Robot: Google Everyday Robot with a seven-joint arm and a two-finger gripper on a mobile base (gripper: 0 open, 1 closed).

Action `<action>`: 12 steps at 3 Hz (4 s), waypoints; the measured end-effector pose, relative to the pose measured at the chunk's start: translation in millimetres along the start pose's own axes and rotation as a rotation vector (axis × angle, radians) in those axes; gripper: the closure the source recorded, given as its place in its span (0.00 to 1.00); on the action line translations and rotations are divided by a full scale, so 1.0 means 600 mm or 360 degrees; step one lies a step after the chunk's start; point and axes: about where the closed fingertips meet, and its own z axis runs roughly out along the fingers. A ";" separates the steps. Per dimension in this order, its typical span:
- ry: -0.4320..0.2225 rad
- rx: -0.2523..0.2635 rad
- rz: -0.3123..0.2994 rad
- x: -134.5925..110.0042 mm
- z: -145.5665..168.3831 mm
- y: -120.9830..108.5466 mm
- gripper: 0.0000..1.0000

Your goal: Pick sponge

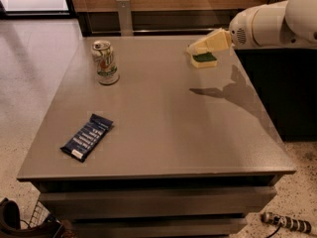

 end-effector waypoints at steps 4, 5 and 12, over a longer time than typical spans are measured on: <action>-0.0046 -0.0054 0.0262 0.070 0.154 -0.030 0.00; -0.0046 -0.0058 0.0364 0.120 0.190 -0.037 0.00; -0.0057 -0.0127 0.0415 0.138 0.203 -0.033 1.00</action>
Offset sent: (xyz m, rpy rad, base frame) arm 0.0500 -0.0006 -0.0520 0.0778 0.0614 -0.0511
